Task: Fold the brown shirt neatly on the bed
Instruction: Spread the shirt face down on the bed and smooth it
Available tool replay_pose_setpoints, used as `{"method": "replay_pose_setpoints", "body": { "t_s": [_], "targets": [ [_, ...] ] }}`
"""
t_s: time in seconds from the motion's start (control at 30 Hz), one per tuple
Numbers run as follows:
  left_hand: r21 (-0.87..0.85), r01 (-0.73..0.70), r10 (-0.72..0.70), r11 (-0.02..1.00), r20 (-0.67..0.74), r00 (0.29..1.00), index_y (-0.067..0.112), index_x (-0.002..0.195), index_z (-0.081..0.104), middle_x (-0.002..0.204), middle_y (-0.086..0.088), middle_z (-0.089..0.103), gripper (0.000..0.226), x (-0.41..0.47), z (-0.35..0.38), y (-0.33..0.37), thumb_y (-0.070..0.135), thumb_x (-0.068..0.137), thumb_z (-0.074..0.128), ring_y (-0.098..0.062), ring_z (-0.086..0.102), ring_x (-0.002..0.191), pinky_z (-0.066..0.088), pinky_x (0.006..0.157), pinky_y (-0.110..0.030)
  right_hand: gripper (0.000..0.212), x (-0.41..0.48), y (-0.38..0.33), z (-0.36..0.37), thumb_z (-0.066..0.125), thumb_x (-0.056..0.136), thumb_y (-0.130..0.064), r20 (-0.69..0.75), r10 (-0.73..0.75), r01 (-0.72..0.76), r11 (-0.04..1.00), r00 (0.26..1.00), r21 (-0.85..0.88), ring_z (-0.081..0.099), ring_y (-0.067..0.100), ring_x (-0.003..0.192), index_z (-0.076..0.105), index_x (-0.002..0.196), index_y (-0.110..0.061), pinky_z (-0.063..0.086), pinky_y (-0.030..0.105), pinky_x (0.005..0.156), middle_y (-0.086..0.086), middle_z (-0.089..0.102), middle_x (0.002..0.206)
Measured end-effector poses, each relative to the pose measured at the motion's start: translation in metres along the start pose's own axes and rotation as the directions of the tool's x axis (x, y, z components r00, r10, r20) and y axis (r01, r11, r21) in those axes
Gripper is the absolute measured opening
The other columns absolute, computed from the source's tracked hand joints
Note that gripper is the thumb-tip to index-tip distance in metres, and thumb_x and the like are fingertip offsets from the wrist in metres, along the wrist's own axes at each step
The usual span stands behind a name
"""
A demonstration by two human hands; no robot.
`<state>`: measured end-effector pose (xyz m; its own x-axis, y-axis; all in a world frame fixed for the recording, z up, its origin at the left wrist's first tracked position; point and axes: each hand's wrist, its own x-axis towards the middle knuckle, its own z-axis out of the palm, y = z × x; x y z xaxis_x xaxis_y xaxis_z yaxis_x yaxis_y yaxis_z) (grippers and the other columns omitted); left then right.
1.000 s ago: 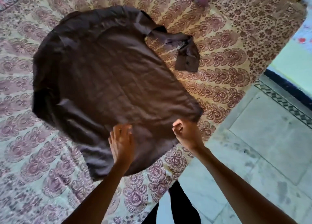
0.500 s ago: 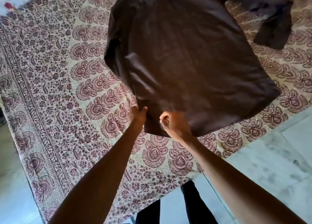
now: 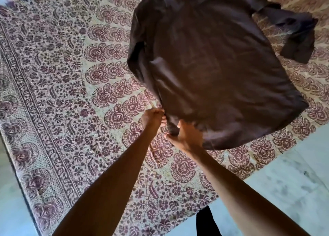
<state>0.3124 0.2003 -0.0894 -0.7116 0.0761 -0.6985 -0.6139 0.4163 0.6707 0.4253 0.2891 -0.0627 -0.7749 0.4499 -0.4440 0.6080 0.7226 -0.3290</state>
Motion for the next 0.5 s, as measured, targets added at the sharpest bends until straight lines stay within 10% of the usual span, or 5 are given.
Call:
{"method": "replay_pose_setpoints", "body": {
  "t_s": [0.27, 0.5],
  "targets": [
    [0.356, -0.119, 0.199, 0.927, -0.196, 0.960, 0.013, 0.080, 0.068, 0.077, -0.009, 0.067, 0.019, 0.024, 0.002, 0.036, 0.029, 0.083, 0.058, -0.025, 0.064, 0.069, 0.052, 0.069, -0.032, 0.021, -0.003, -0.010, 0.004, 0.062, 0.082, -0.024, -0.104, 0.097, -0.099, 0.995, 0.990, -0.011, 0.068, 0.029, 0.084, 0.059, 0.101, -0.015, 0.052, 0.035, 0.072, 0.007, 0.069, 0.092],
    [0.406, 0.082, 0.245, 0.910, -0.686, 0.685, 0.007, 0.122, 0.047, 0.111, -0.012, 0.059, 0.035, 0.023, -0.105, 0.043, 0.031, 0.099, 0.035, -0.025, 0.059, 0.088, 0.049, 0.080, -0.039, 0.016, -0.005, 0.011, -0.013, 0.056, 0.085, -0.015, -0.301, 0.190, -0.151, 0.977, 0.934, 0.148, 0.062, 0.029, 0.085, 0.058, 0.101, -0.011, 0.044, 0.032, 0.067, 0.010, 0.061, 0.097]
  ]
}}
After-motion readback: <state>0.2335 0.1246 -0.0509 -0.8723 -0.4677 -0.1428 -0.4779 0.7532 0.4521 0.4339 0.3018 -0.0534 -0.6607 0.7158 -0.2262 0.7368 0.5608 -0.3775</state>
